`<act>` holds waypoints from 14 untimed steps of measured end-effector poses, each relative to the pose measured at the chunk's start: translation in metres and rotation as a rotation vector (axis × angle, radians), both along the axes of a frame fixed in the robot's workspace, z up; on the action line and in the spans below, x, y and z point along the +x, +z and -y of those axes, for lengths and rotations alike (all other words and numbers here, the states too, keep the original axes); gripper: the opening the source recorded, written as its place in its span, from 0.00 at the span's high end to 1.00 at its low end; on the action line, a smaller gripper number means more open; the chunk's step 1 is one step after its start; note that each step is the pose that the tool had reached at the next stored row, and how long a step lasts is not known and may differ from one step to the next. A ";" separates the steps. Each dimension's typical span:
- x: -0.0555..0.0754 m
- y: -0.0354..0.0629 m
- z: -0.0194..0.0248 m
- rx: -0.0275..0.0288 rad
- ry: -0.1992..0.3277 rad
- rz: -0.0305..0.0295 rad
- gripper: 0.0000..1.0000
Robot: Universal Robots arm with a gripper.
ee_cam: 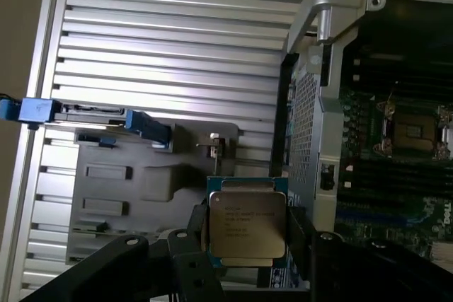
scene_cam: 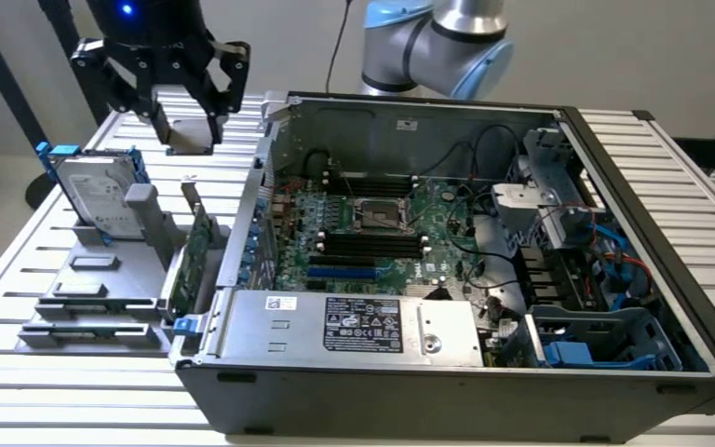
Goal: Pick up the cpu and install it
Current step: 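Pick up the cpu and move it towards the insertion slot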
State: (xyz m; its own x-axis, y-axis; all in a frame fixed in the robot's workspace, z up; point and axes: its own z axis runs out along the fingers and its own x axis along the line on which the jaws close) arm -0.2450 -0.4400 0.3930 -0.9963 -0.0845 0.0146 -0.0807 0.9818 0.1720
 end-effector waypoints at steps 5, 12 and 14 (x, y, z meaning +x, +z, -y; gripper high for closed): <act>0.023 0.0000 -0.0003 0.0001 0.000 -0.0003 0.45; 0.054 -0.0006 -0.0061 -0.0003 0.000 -0.0009 0.45; 0.062 -0.0011 -0.0092 -0.0004 0.000 -0.0009 0.45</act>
